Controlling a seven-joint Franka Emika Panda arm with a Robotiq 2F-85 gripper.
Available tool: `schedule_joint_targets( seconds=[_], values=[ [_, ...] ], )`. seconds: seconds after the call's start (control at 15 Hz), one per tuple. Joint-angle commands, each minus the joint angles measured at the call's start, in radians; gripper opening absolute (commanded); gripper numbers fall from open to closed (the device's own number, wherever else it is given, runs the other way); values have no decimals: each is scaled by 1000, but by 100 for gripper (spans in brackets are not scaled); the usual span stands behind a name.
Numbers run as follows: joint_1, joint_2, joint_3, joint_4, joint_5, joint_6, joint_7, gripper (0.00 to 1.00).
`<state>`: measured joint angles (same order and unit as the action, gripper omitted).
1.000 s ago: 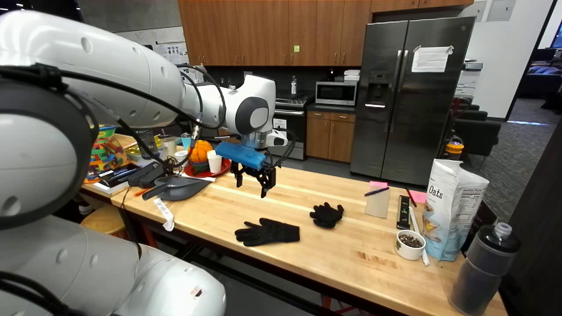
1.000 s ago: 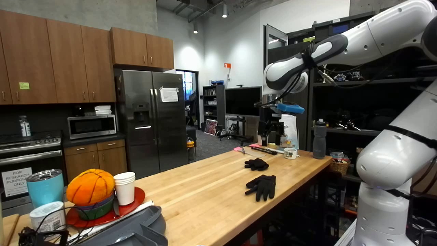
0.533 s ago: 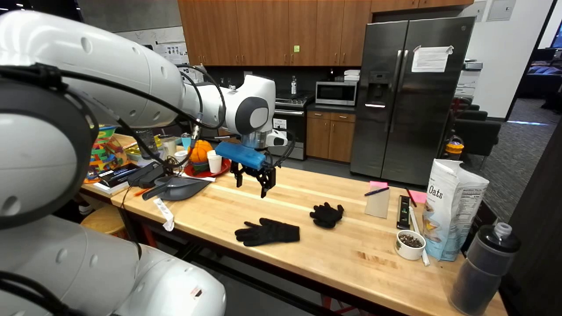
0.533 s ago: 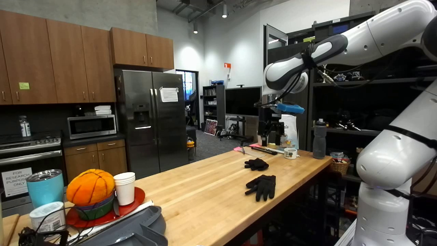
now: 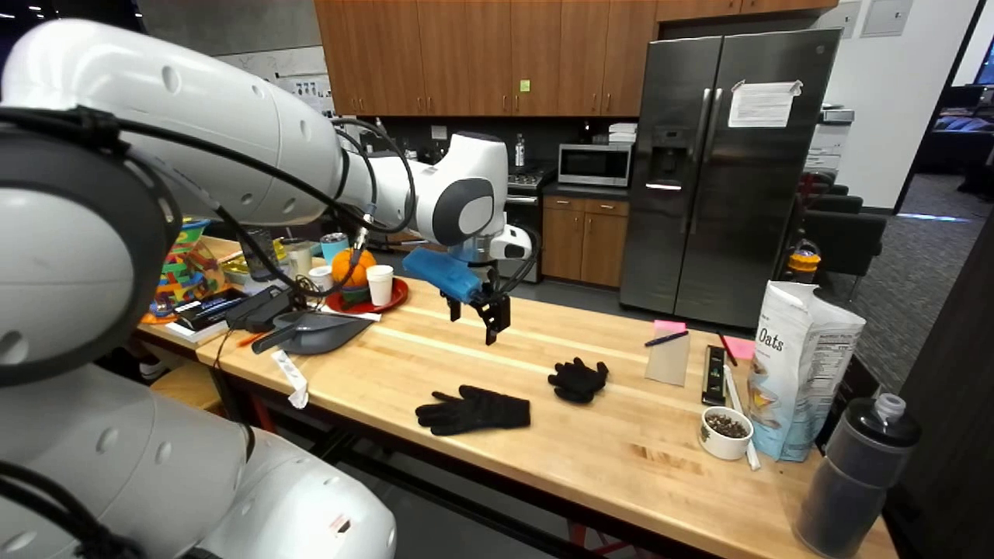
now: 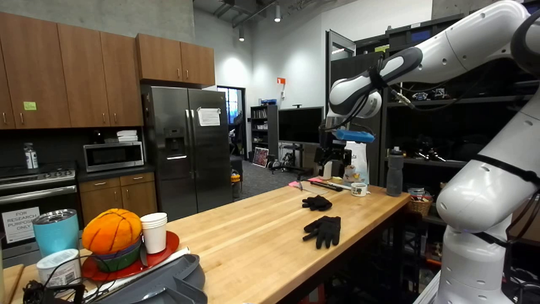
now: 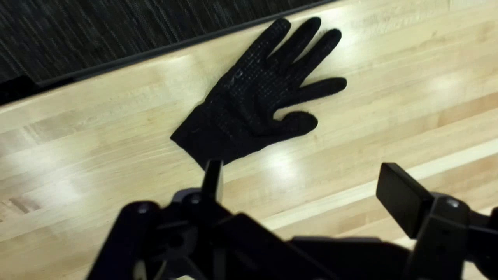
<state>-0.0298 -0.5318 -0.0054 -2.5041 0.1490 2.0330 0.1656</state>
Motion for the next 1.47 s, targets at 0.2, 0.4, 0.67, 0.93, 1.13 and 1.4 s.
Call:
schedule_joint_targets(
  seconds=[0.2, 0.4, 0.67, 0.93, 1.13, 1.4],
  values=[
    [-58, 149, -7, 5, 50, 264, 137, 100],
    [-54, 226, -17, 21, 73, 323, 156, 100],
    [-48, 302, -28, 41, 107, 338, 165, 100],
    [-53, 358, -45, 76, 158, 245, 212, 100],
    [-55, 387, -57, 95, 198, 185, 234, 100],
    [-71, 408, -89, 112, 256, 163, 232, 100]
  ],
)
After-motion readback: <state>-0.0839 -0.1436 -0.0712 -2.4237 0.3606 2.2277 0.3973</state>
